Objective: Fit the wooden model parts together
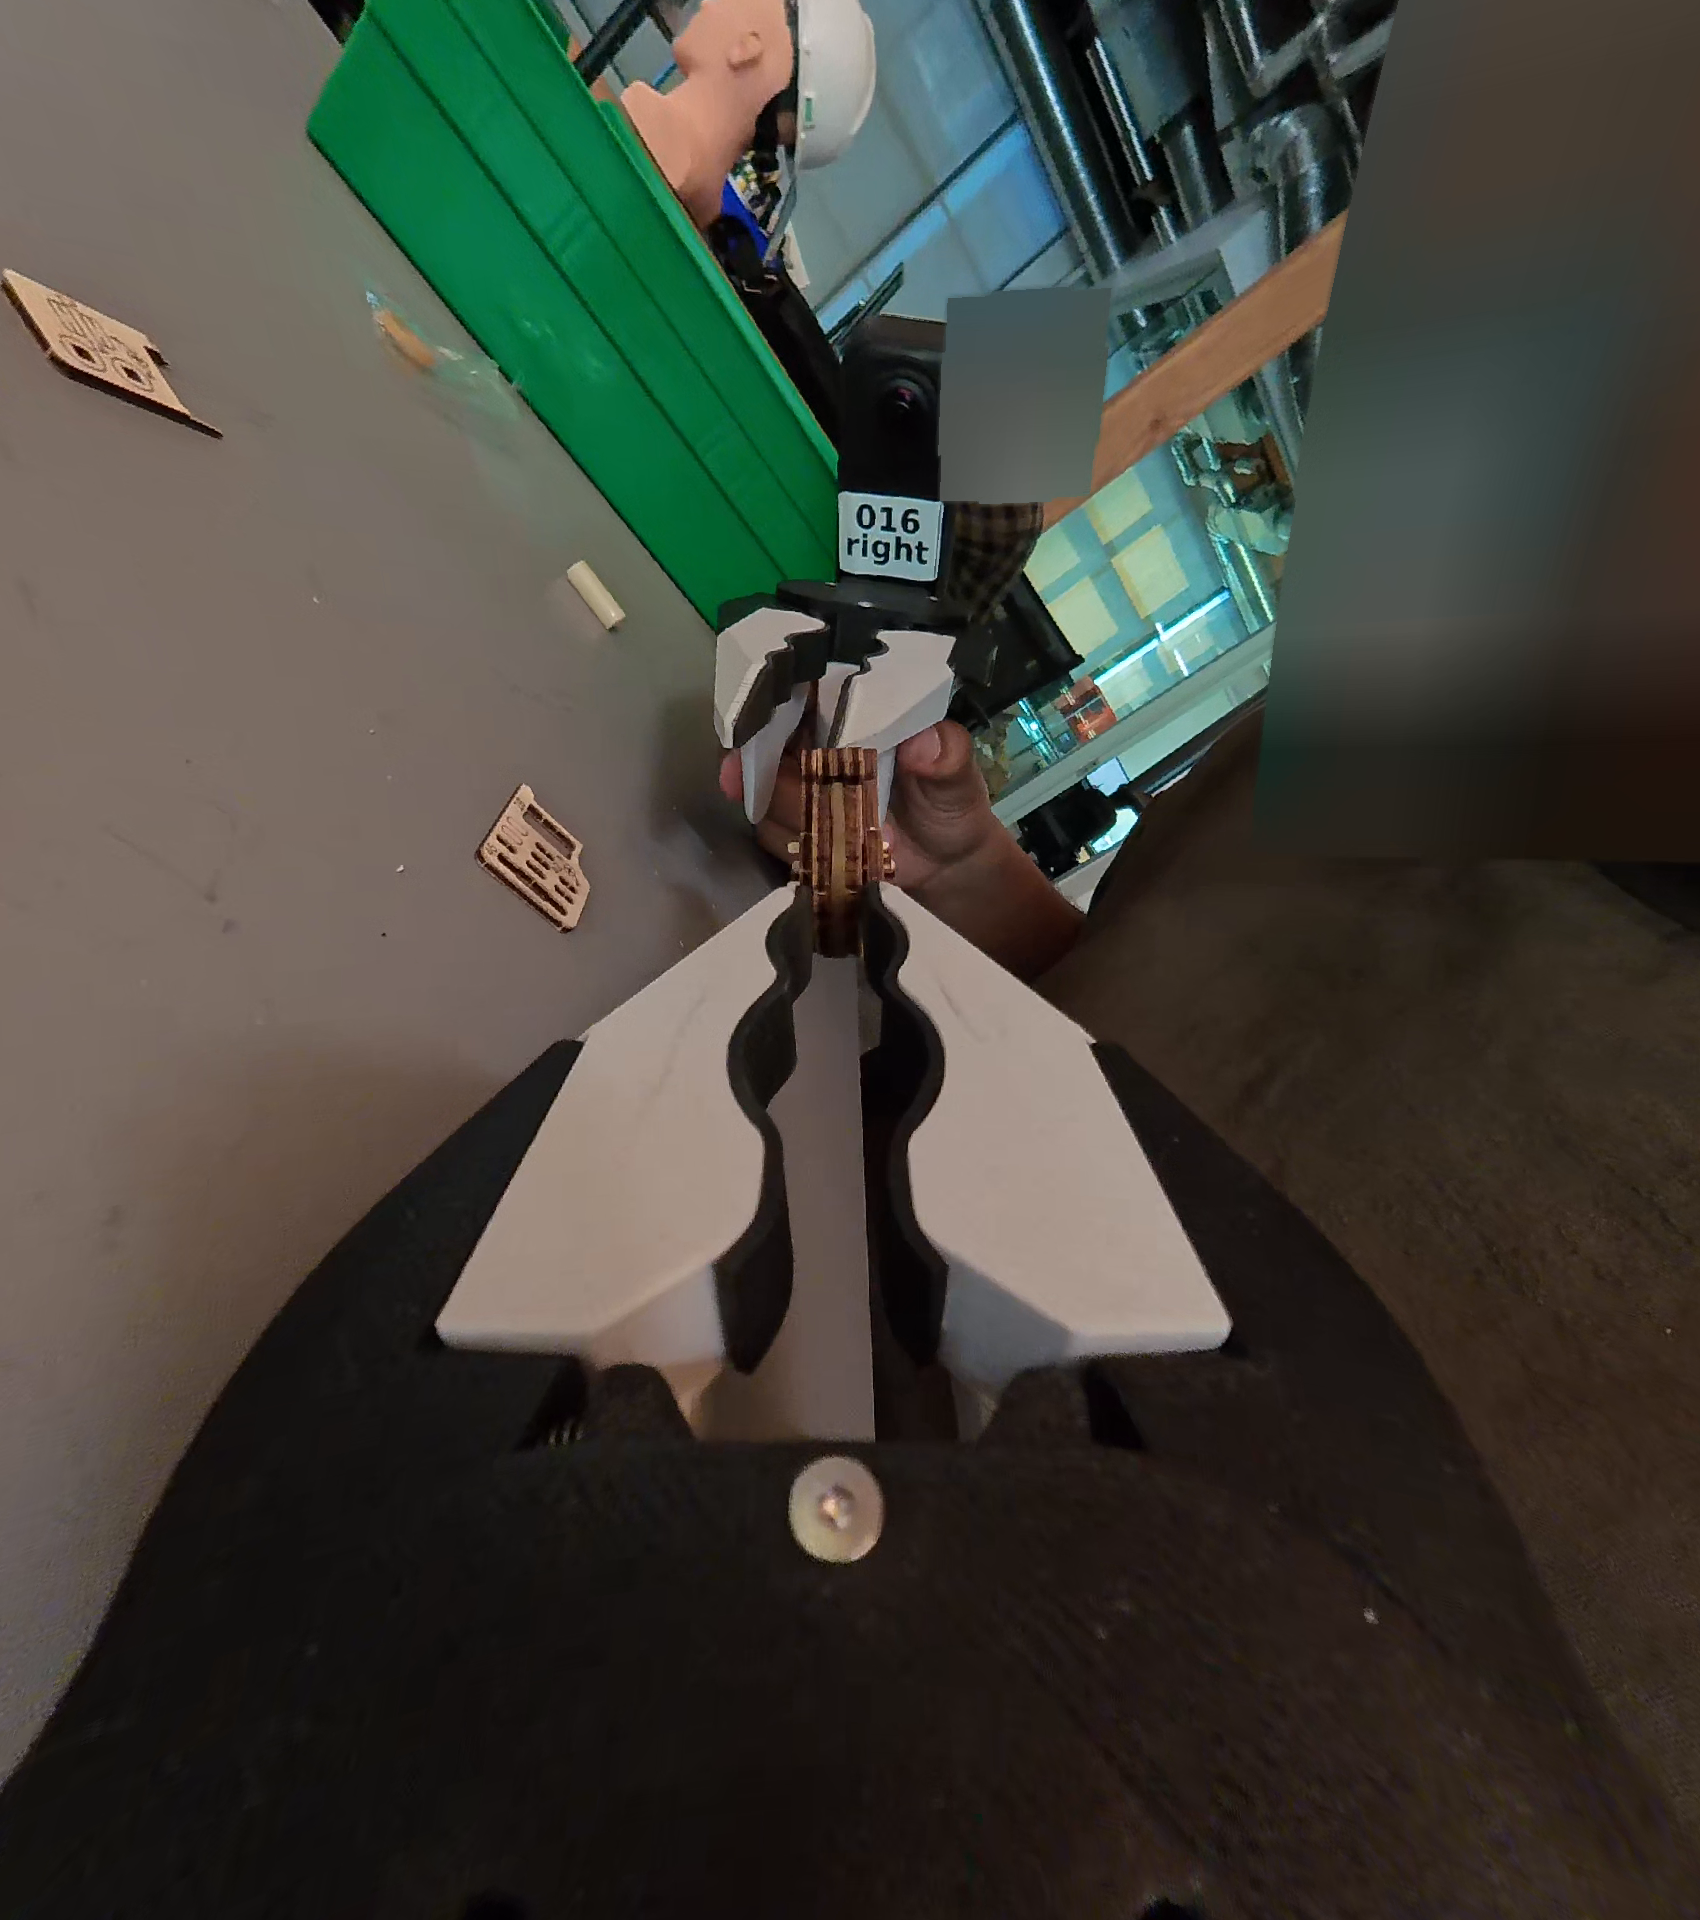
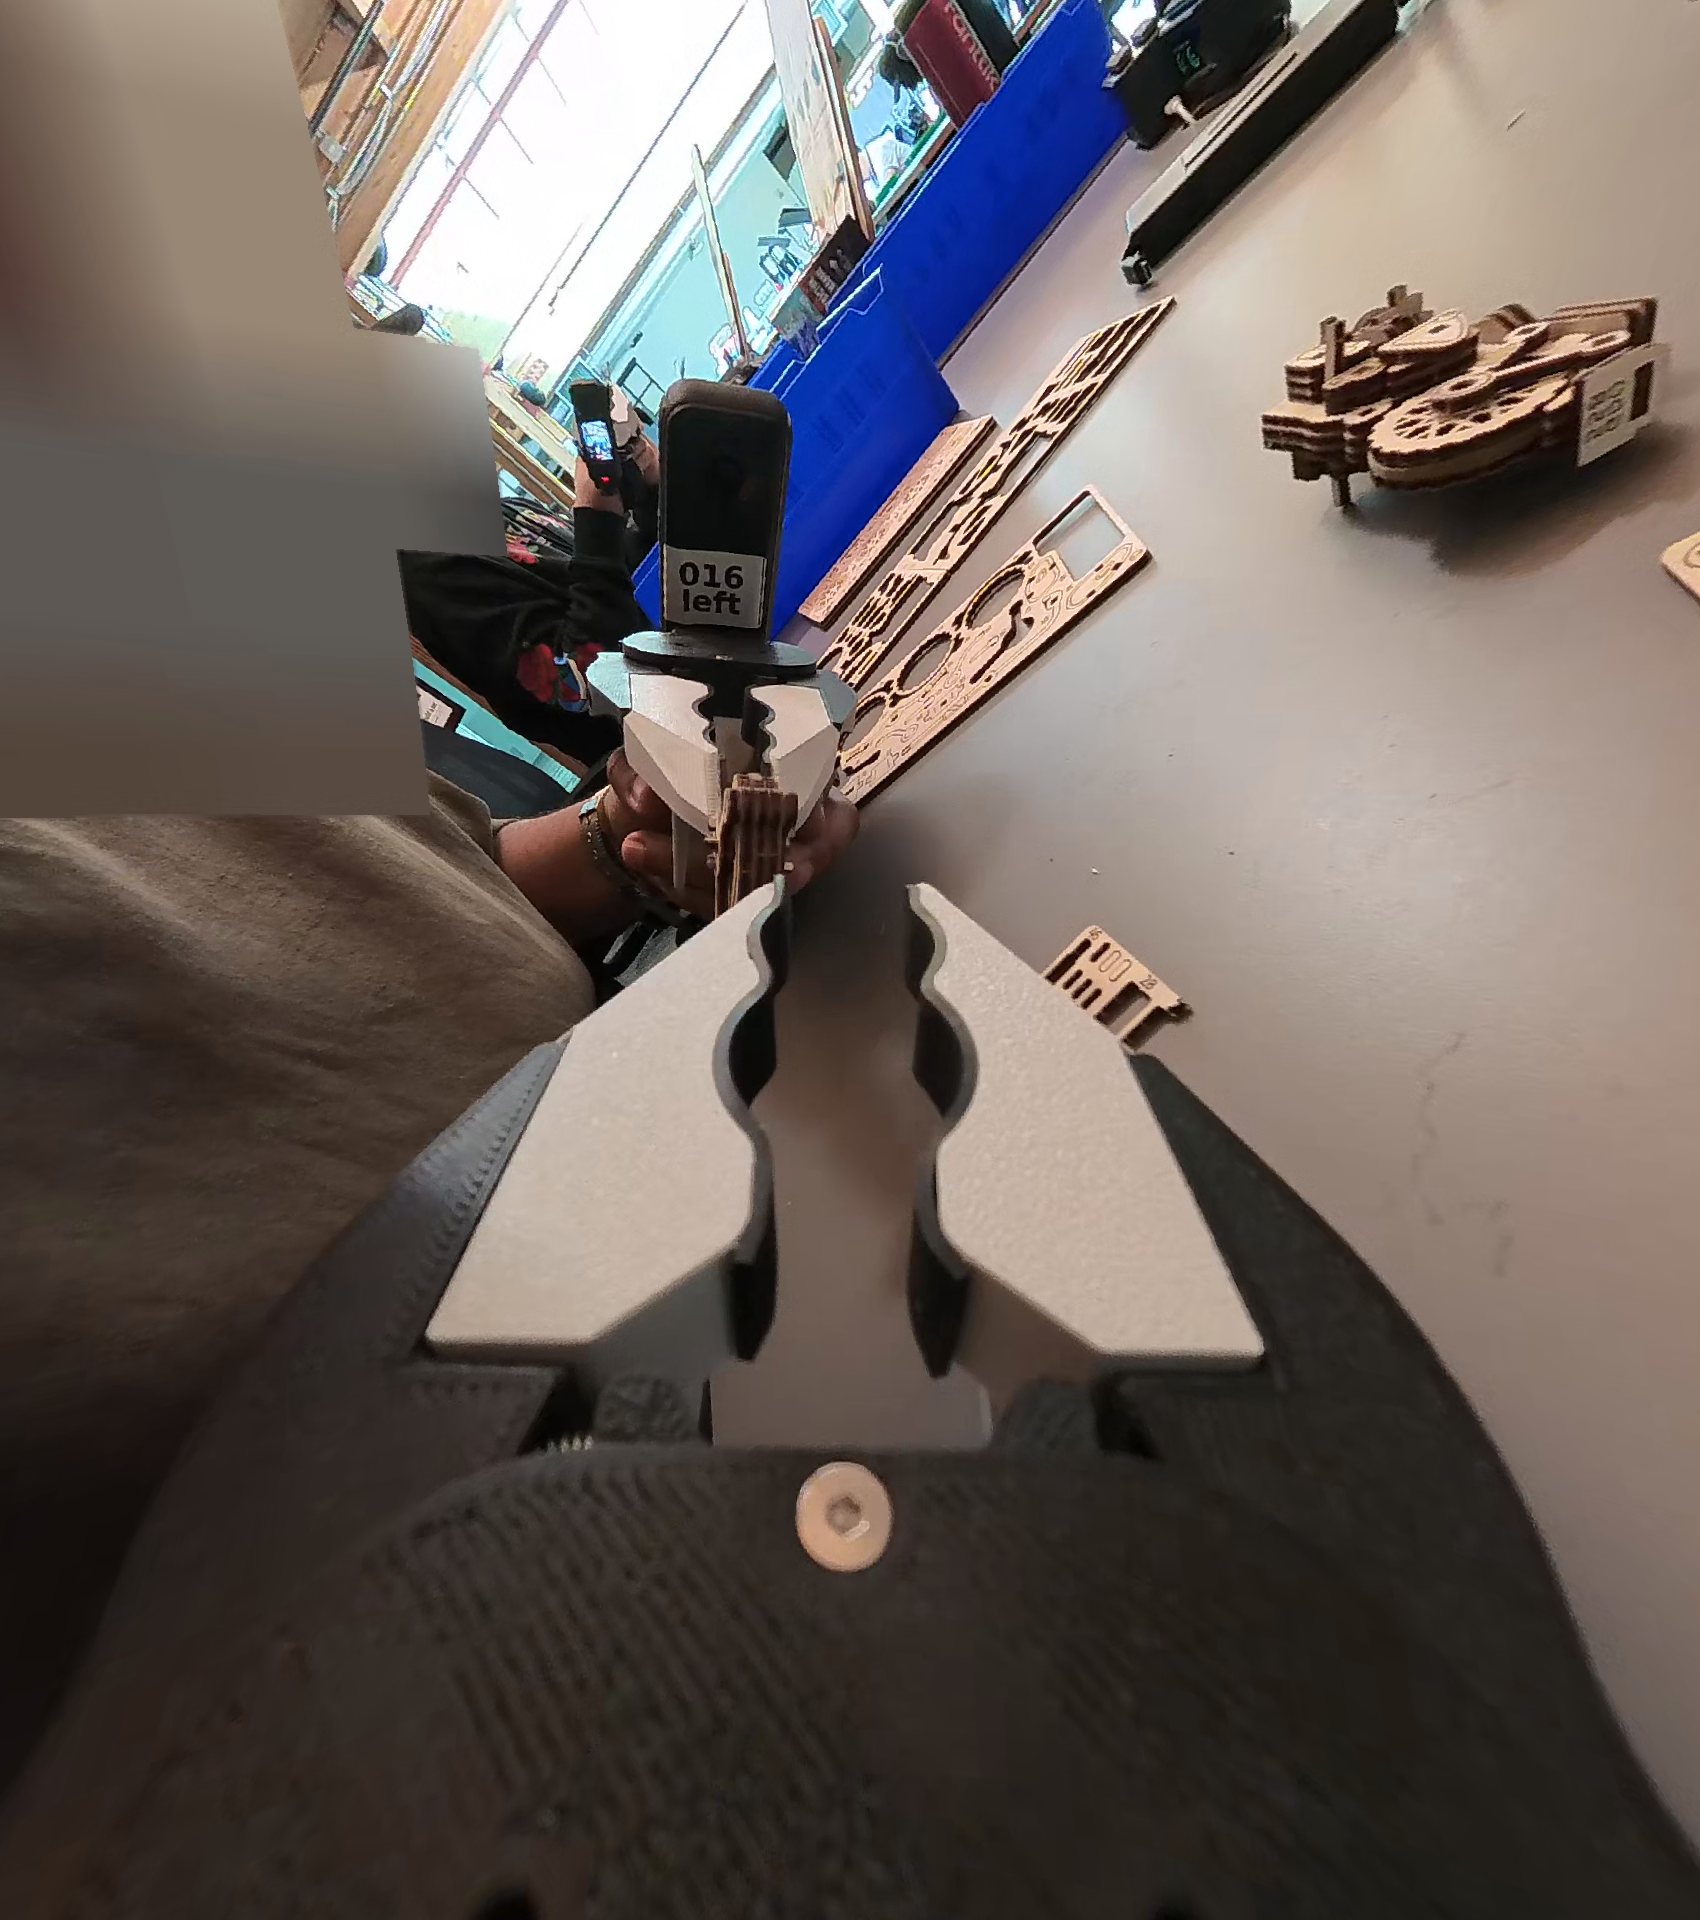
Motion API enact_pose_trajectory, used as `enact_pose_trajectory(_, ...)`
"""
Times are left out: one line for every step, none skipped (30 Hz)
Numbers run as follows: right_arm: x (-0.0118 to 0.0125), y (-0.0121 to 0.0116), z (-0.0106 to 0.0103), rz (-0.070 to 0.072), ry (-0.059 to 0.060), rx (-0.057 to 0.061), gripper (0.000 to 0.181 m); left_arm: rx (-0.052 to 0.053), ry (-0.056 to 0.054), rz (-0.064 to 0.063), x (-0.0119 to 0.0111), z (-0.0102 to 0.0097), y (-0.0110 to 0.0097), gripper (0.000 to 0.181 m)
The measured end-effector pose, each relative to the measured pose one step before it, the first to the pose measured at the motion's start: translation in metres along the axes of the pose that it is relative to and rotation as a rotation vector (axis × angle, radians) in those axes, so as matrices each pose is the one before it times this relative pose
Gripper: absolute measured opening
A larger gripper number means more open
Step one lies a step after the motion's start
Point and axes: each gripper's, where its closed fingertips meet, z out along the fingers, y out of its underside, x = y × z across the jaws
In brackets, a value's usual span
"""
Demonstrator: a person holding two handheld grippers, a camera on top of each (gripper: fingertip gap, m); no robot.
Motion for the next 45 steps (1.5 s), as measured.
enact_pose_trajectory(0.00006,-0.00009,0.0,0.0017,-0.0009,0.0005,0.019,0.0017,0.0021,-0.0042,-0.0001,-0.0002,-0.00033,0.005)
enact_pose_trajectory(-0.00002,-0.00004,0.00002,0.0024,-0.0016,0.0007,0.019,0.003,0.0033,-0.0066,-0.00005,-0.00031,-0.00057,0.005)
enact_pose_trajectory(-0.00008,-0.00006,-0.00008,0.0026,-0.002,0.0008,0.02,0.0049,0.0029,-0.008,-0.00026,-0.00049,-0.00087,0.005)
enact_pose_trajectory(-0.00014,-0.0002,0.00001,0.002,-0.0016,0.0008,0.02,0.0063,0.0038,-0.008,-0.00013,-0.0006,-0.00108,0.006)
enact_pose_trajectory(0.00005,-0.00014,-0.00011,0.0009,-0.0004,0.0009,0.02,0.0055,0.0041,-0.0083,-0.00012,-0.00056,-0.00107,0.006)
enact_pose_trajectory(0.00002,-0.00003,-0.00004,0.0006,-0.0002,0.0007,0.02,0.0041,0.0037,-0.0076,-0.00004,-0.00055,-0.00078,0.006)
enact_pose_trajectory(0.00007,-0.00004,-0.00006,0.0006,-0.0003,0.0002,0.02,0.0036,0.0029,-0.006,-0.00013,-0.00029,-0.0007,0.005)
enact_pose_trajectory(0.00001,-0.0001,0.00003,0.0004,-0.0002,0.0002,0.02,0.0039,0.0027,-0.0046,0.00004,-0.00035,-0.00069,0.005)
enact_pose_trajectory(-0.00002,-0.00005,-0.00007,0.0004,-0.0001,0.0003,0.02,0.0049,0.0024,-0.0037,0.0,-0.00049,-0.00075,0.005)
enact_pose_trajectory(0.00006,-0.00002,0.00004,0.0006,-0.0003,0.0001,0.02,0.0049,0.0019,-0.004,-0.00011,-0.00039,-0.00084,0.005)
enact_pose_trajectory(0.00007,-0.00002,-0.00007,0.0005,-0.0004,0.0001,0.02,0.0042,0.0022,-0.0048,-0.00002,-0.00034,-0.00075,0.005)
enact_pose_trajectory(0.00001,-0.00011,0.00004,0.0004,-0.0003,0.0003,0.02,0.0026,0.0031,-0.0047,0.00001,-0.00036,-0.00047,0.005)
enact_pose_trajectory(0.00006,-0.00013,-0.00005,0.0003,0.0,0.0004,0.02,0.0015,0.0016,-0.0042,-0.00016,-0.00023,-0.00038,0.005)
enact_pose_trajectory(0.00012,-0.00007,-0.00004,0.0004,-0.0001,0.0004,0.02,0.0005,0.0002,-0.0024,-0.00017,0.00001,-0.00008,0.005)
enact_pose_trajectory(0.00006,-0.00004,0.00004,0.0008,-0.0002,0.0003,0.02,-0.0003,-0.0006,-0.0007,-0.00017,-0.00003,0.00002,0.005)
enact_pose_trajectory(0.00011,-0.00013,-0.00003,0.0008,-0.0004,0.0004,0.02,-0.0013,-0.0004,-0.0002,-0.00006,0.00011,0.00019,0.005)
enact_pose_trajectory(0.00003,-0.00018,-0.00003,0.0005,-0.0001,0.0007,0.02,-0.0016,-0.0005,-0.0008,-0.00016,0.00018,0.0002,0.005)
enact_pose_trajectory(0.00007,-0.00021,-0.0002,0.0001,0.0002,0.0014,0.02,-0.0005,-0.0001,-0.001,-0.00009,0.00006,0.00004,0.005)
enact_pose_trajectory(0.00002,-0.0004,-0.00015,-0.0001,0.0002,0.0022,0.02,0.0009,0.0001,-0.0016,-0.00013,-0.00015,-0.00019,0.005)
enact_pose_trajectory(0.00009,-0.00042,-0.00011,-0.0001,-0.0002,0.0023,0.02,0.0016,0.0006,-0.0029,-0.0002,-0.00011,-0.00027,0.005)
enact_pose_trajectory(0.00001,-0.00033,-0.00016,0.0008,-0.0004,0.0017,0.02,0.0029,0.0015,-0.0034,-0.00001,-0.00033,-0.00046,0.005)
enact_pose_trajectory(0.00011,-0.00014,0.00002,0.0013,-0.0007,0.0009,0.02,0.0049,0.0047,-0.0029,0.00044,-0.00038,-0.0009,0.005)
enact_pose_trajectory(0.00008,-0.00014,-0.00003,0.001,-0.0005,0.0004,0.02,0.0075,0.0065,-0.0022,0.00073,-0.0007,-0.00118,0.005)
enact_pose_trajectory(0.0001,-0.00005,-0.00005,0.0004,-0.0002,0.0003,0.02,0.0082,0.0034,-0.0041,0.00007,-0.00067,-0.00132,0.005)
enact_pose_trajectory(0.00002,-0.00005,0.00011,0.0002,-0.0001,-0.0001,0.02,0.007,0.0029,-0.0062,-0.00004,-0.00067,-0.00127,0.005)
enact_pose_trajectory(0.00015,0.00001,0.0001,0.0003,-0.0001,-0.0006,0.02,0.0052,0.0034,-0.0061,-0.00002,-0.0006,-0.00089,0.005)
enact_pose_trajectory(0.00003,0.0,0.00008,0.0002,0.0,-0.0005,0.02,0.0042,0.0018,-0.0052,-0.00015,-0.00036,-0.00084,0.005)
enact_pose_trajectory(0.00014,0.0,0.00003,0.0002,0.0001,0.0,0.02,0.0028,0.0003,-0.0039,-0.00028,-0.00025,-0.00052,0.005)
enact_pose_trajectory(0.00005,-0.00012,0.00004,0.0004,0.0001,0.0003,0.02,0.0007,0.0002,-0.0026,-0.00019,-0.00007,-0.00022,0.005)
enact_pose_trajectory(0.00017,-0.00014,-0.00003,0.0007,-0.0001,0.0004,0.02,-0.0005,-0.0002,-0.0014,-0.00016,0.00005,0.00008,0.005)
enact_pose_trajectory(0.00007,-0.00006,-0.00005,0.0007,-0.0002,0.0004,0.02,-0.0004,-0.0012,-0.0009,-0.00026,0.00006,0.00002,0.005)
enact_pose_trajectory(0.00014,-0.00012,0.00007,0.0007,-0.0001,0.0003,0.02,0.0,-0.0012,-0.0002,-0.00015,0.0001,0.00001,0.005)
enact_pose_trajectory(0.00006,-0.00014,-0.00005,0.0005,0.0001,0.0004,0.02,0.0001,-0.0008,-0.0002,-0.00014,0.00001,-0.0001,0.005)
enact_pose_trajectory(0.00013,-0.00006,-0.00005,0.0005,0.0001,0.0003,0.02,0.0007,-0.0011,-0.0008,-0.00032,0.00003,-0.00009,0.005)
enact_pose_trajectory(0.00015,0.0,0.00002,0.0004,0.0002,0.0,0.02,0.0012,-0.0012,-0.0014,-0.0002,-0.00002,-0.00022,0.005)
enact_pose_trajectory(0.00005,0.0,0.00008,-0.0001,-0.0001,-0.0005,0.02,0.0015,-0.0003,-0.002,-0.0003,-0.00012,-0.00033,0.005)
enact_pose_trajectory(-0.00017,0.00008,0.00012,-0.0005,-0.0007,-0.001,0.02,0.001,0.0002,-0.0036,-0.00021,-0.00006,-0.00022,0.005)
enact_pose_trajectory(-0.00017,0.00001,0.00014,-0.0004,-0.0011,-0.001,0.02,0.0023,-0.0014,-0.0047,-0.00061,-0.00019,-0.00049,0.005)
enact_pose_trajectory(-0.00014,0.00004,-0.00002,-0.0001,-0.001,-0.0003,0.02,0.0037,-0.0025,-0.0053,-0.00076,-0.00018,-0.00079,0.005)
enact_pose_trajectory(0.00004,-0.0002,-0.00004,0.0002,-0.0007,0.0003,0.02,0.0039,-0.0019,-0.0058,-0.00068,-0.00028,-0.0007,0.005)
enact_pose_trajectory(-0.00005,-0.00008,-0.00004,0.0004,-0.0012,0.0005,0.02,0.004,-0.0022,-0.0066,-0.00085,-0.00027,-0.00085,0.005)
enact_pose_trajectory(-0.0001,-0.00019,-0.00003,0.0006,-0.001,0.0008,0.02,0.0042,-0.0042,-0.0073,-0.00112,-0.00027,-0.00074,0.005)
enact_pose_trajectory(-0.00005,-0.00023,-0.00011,0.0002,-0.001,0.001,0.02,0.0025,-0.0077,-0.0065,-0.00155,-0.00008,-0.00044,0.005)
enact_pose_trajectory(-0.00039,-0.00031,-0.00009,-0.002,-0.0021,0.0022,0.02,-0.0034,-0.0087,-0.0018,-0.00121,0.00034,0.00057,0.005)
enact_pose_trajectory(-0.00069,-0.00125,-0.00023,-0.0083,-0.0011,0.0064,0.022,-0.01,-0.0037,0.0061,-0.00018,0.00071,0.00164,0.005)
